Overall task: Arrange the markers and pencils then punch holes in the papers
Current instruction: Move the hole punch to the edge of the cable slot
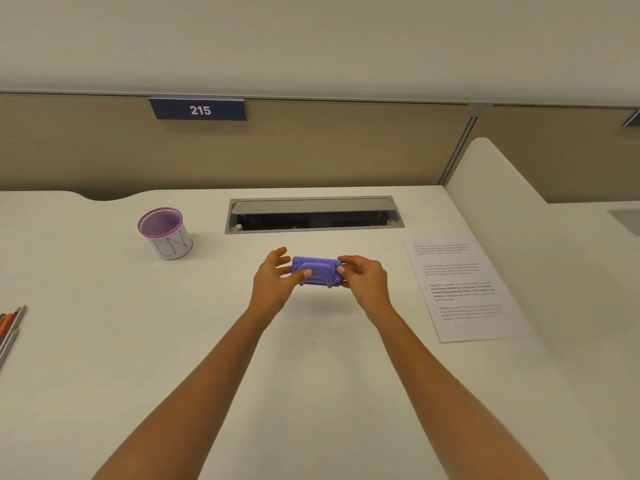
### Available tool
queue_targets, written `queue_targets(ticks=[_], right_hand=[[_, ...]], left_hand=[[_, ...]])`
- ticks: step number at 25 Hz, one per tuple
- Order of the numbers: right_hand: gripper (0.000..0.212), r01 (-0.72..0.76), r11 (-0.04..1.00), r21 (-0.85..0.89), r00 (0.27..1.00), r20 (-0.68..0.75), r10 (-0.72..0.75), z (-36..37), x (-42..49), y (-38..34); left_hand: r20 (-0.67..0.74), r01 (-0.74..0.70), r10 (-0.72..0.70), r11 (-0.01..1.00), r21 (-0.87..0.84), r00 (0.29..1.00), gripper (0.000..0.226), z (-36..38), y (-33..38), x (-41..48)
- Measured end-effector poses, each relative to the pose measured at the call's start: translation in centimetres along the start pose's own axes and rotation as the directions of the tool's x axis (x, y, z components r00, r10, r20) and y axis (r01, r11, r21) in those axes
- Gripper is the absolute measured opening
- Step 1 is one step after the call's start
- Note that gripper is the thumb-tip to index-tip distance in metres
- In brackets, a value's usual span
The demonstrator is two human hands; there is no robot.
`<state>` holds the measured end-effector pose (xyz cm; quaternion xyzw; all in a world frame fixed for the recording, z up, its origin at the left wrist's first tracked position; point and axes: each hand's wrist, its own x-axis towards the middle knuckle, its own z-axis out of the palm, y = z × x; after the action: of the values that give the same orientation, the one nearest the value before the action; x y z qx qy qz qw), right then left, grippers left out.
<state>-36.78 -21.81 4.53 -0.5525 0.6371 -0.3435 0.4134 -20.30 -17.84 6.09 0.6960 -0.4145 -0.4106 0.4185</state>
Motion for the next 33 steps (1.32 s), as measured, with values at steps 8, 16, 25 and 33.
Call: queue_targets(ticks=[8,16,25,33], right_hand=[[0.030,-0.209,0.975,0.069,0.977,-0.031,0.212,0.8,3.5,0.2],[0.021,-0.373,0.925,-0.070,0.928,-0.043,0.371,1.9,9.6,0.3],[0.025,-0.393,0.875,-0.284,0.917,-0.047,0.397,4.2,15.9,2.2],[0.020,-0.354,0.888,-0.294,0.935,-0.120,0.333,5.2,19.8,2.1]], left_hand=[[-0.004,0.161,-0.162,0.987,-0.022,0.987,0.056,1.7,0.0,3.5],[0.001,0.236,-0.236,0.971,-0.050,0.972,0.052,2.8,-0.9,8.5],[-0.099,0.260,-0.255,0.964,0.053,0.962,0.047,4.3,-1.9,13.8],[-0.177,0.174,-0.150,0.977,0.127,0.973,0.042,5.7,-1.8,16.8]])
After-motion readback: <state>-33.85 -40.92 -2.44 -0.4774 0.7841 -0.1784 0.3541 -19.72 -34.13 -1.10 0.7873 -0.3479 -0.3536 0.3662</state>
